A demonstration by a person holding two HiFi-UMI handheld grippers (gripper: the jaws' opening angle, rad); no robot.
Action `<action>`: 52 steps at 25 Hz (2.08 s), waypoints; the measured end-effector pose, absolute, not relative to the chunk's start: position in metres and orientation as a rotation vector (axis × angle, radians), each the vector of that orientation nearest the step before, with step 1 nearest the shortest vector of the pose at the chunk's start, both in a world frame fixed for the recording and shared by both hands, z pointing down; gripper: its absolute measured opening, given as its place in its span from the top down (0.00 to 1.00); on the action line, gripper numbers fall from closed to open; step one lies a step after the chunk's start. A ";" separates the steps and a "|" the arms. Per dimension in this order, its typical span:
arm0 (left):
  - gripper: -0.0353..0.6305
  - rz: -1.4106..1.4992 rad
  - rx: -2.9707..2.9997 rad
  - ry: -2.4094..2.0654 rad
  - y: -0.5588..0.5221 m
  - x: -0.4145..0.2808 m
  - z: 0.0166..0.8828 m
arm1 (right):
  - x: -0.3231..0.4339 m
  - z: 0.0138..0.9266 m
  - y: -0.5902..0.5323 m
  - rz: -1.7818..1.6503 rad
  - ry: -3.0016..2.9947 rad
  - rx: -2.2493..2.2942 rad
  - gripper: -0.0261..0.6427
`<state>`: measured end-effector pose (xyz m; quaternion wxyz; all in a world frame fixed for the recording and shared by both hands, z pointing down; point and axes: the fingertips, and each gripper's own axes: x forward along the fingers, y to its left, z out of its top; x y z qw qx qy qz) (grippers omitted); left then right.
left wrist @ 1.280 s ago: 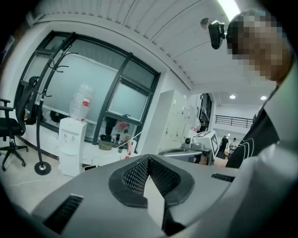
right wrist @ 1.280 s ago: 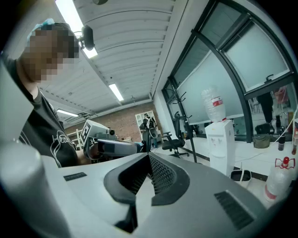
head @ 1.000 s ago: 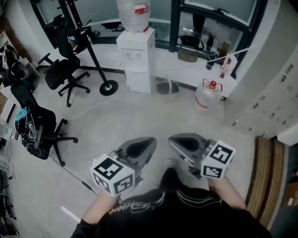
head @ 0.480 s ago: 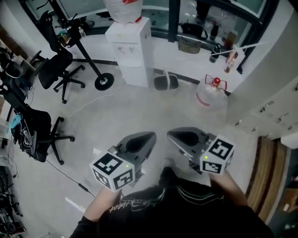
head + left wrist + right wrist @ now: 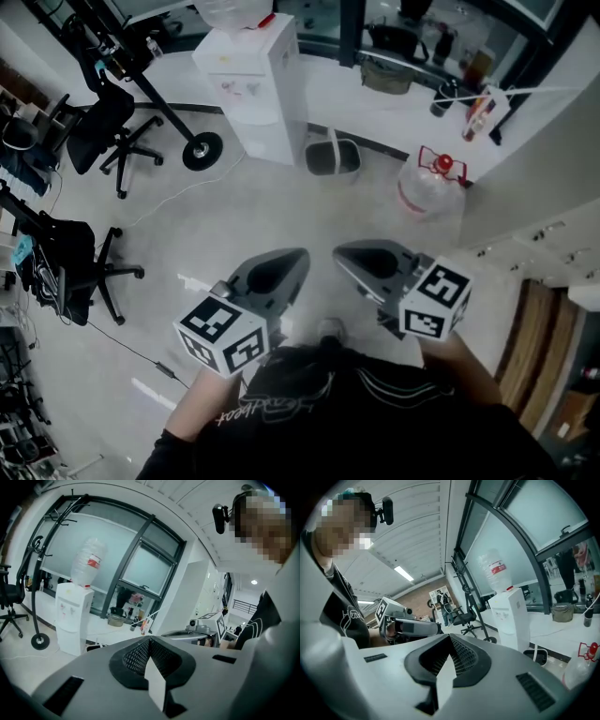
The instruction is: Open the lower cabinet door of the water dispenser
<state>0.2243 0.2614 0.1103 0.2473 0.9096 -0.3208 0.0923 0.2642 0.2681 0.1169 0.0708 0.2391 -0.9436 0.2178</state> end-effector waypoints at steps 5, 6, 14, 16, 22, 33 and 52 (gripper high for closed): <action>0.95 0.250 2.450 -0.897 0.232 0.218 0.128 | 0.258 0.137 0.240 0.689 -2.820 0.717 0.94; 0.95 0.249 2.443 -0.901 0.226 0.215 0.133 | 0.256 0.142 0.233 0.698 -2.811 0.719 0.94; 0.95 0.217 2.374 -0.909 0.149 0.175 0.172 | 0.225 0.174 0.157 0.756 -2.740 0.739 0.94; 0.95 0.209 2.363 -0.906 0.120 0.163 0.178 | 0.213 0.180 0.129 0.772 -2.727 0.744 0.94; 0.95 0.198 2.345 -0.886 0.029 0.122 0.207 | 0.172 0.205 0.037 0.827 -2.694 0.757 0.94; 0.95 0.227 2.319 -0.826 -0.097 0.072 0.296 | 0.131 0.298 -0.093 0.847 -2.581 0.821 0.94; 0.95 0.246 2.157 -0.931 -0.173 0.059 0.502 | 0.147 0.504 -0.200 0.914 -2.473 0.938 0.94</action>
